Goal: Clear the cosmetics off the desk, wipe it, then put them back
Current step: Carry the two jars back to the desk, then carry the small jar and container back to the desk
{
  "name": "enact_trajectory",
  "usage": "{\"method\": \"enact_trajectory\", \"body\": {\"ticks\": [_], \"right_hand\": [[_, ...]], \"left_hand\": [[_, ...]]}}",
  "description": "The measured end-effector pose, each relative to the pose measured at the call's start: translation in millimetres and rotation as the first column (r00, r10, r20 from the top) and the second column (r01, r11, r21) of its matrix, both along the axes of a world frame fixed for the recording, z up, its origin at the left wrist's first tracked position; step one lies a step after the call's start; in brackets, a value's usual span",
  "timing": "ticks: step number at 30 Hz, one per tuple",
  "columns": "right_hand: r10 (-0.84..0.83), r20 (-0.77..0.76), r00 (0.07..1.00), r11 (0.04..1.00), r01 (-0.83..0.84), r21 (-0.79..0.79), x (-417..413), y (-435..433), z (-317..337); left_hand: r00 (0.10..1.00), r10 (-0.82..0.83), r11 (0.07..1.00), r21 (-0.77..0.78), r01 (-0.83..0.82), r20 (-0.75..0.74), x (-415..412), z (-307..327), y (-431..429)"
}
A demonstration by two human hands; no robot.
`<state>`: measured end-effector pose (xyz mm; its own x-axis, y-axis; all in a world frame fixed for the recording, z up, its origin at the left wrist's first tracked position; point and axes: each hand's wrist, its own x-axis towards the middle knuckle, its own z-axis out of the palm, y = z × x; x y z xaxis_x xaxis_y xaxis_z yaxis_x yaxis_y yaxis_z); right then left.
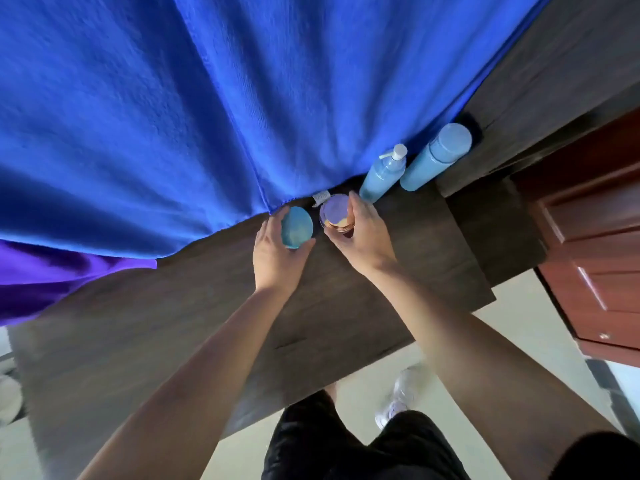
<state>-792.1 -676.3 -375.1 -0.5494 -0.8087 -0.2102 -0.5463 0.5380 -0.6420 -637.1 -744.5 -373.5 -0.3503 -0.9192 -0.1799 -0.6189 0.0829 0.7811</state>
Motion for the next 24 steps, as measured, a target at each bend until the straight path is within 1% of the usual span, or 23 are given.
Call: {"method": "enact_trajectory", "body": {"ticks": [4, 6, 9, 10, 12, 14, 17, 20, 22, 24], "right_hand": [[-0.006, -0.004, 1.0, 1.0, 0.006, -0.01, 5.0, 9.0, 0.6], [0.009, -0.037, 0.999, 1.0, -0.01, -0.017, 8.2, 25.9, 8.0], [0.002, -0.182, 0.983, 0.994, -0.022, -0.107, 4.1, 63.1, 24.6], [-0.017, -0.246, 0.969, 0.99, -0.017, -0.138, -0.2, 78.5, 30.0], [-0.062, -0.359, 0.931, 0.986, 0.002, -0.167, -12.1, 113.7, 40.5], [-0.141, -0.427, 0.893, 0.982, 0.073, -0.172, -24.7, 155.4, 53.2], [-0.28, -0.5, 0.819, 0.958, 0.202, -0.205, -40.2, 233.8, 77.9], [-0.421, -0.563, 0.711, 0.907, 0.33, -0.261, -47.1, 331.9, 109.2], [-0.534, -0.576, 0.62, 0.845, 0.424, -0.326, -45.4, 409.4, 131.0], [-0.65, -0.557, 0.517, 0.755, 0.527, -0.391, -36.8, 491.1, 151.4]], "left_hand": [[0.999, -0.05, 0.998, -0.024, 0.05, 0.014, 2.3, -0.1, 1.5], [0.992, -0.099, 0.987, -0.115, 0.108, 0.078, 7.2, 8.4, 8.9], [0.97, -0.203, 0.909, -0.343, 0.237, 0.131, 14.7, 23.4, 26.3], [0.959, -0.241, 0.877, -0.39, 0.282, 0.151, 15.6, 29.2, 33.6], [0.923, -0.321, 0.817, -0.431, 0.384, 0.214, 11.7, 43.1, 51.7], [0.873, -0.406, 0.751, -0.445, 0.488, 0.271, -2.2, 60.5, 74.7], [0.789, -0.524, 0.651, -0.446, 0.614, 0.321, -39.2, 93.9, 124.5], [0.698, -0.648, 0.531, -0.478, 0.7, 0.305, -83.1, 129.0, 196.7], [0.629, -0.724, 0.438, -0.516, 0.736, 0.284, -111.7, 152.2, 260.3], [0.568, -0.78, 0.356, -0.56, 0.748, 0.263, -136.8, 172.8, 333.5]]}}
